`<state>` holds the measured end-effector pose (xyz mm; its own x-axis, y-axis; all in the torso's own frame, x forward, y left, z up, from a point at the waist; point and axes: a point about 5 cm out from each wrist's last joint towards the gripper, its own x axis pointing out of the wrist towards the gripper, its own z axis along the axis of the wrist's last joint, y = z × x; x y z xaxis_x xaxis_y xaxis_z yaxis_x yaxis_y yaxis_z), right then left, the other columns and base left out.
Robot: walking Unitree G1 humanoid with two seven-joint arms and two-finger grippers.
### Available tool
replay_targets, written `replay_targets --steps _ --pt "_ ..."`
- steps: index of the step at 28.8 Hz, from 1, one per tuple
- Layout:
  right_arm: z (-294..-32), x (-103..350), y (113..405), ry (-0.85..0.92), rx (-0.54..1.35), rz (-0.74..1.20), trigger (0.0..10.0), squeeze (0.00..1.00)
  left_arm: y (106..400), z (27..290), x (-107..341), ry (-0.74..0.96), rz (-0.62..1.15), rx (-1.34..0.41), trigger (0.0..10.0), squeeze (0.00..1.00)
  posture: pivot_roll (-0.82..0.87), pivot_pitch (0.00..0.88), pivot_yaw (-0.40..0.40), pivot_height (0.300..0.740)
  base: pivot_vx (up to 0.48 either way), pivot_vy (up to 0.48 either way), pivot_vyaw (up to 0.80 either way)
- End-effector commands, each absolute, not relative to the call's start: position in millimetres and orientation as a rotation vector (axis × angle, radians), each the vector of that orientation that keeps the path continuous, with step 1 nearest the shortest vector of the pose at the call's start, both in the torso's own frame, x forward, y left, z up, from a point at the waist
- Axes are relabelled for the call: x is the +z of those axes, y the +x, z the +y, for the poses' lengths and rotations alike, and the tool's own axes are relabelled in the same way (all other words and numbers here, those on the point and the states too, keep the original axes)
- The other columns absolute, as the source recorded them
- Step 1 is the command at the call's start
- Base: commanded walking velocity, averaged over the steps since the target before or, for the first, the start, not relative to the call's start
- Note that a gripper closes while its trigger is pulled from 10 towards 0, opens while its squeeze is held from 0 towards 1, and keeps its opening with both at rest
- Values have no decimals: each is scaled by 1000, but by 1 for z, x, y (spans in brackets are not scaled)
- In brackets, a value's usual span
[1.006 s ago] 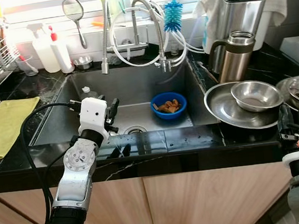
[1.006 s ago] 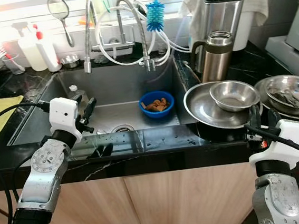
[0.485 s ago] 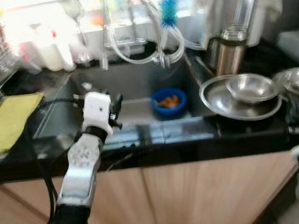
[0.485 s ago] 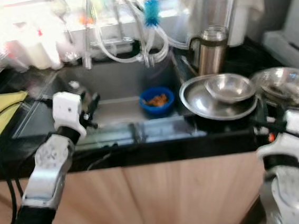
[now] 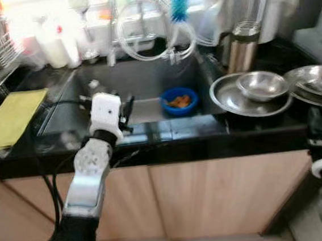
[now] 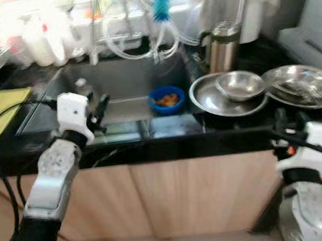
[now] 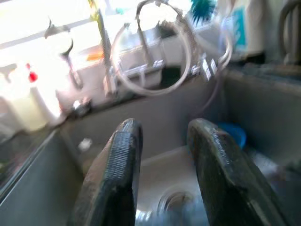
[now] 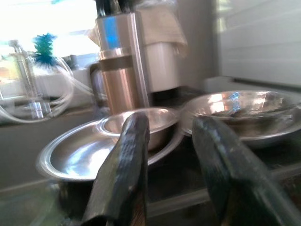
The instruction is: Kitchen organization
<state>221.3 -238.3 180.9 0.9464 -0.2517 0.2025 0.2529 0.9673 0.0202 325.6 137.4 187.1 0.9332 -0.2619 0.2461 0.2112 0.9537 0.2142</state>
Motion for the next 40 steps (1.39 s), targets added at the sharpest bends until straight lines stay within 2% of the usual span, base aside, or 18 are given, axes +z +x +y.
replay_targets --steps 1,21,30,40 --pt "-236 181 221 -8 -252 -205 10000 0 328 139 197 194 -300 -234 10000 0 -36 42 52 740 0 0 0" --pt "-235 182 222 -11 -246 -201 10000 0 329 137 195 176 -297 -223 10000 0 -44 33 43 740 0 0 96" --pt "-238 189 222 -45 -213 -197 10000 0 329 135 188 119 -290 -184 10000 0 -73 0 -19 740 0 0 0" --pt "-233 186 225 -40 -205 -194 10000 0 332 132 190 113 -294 -193 10000 0 -61 0 2 740 24 0 0"
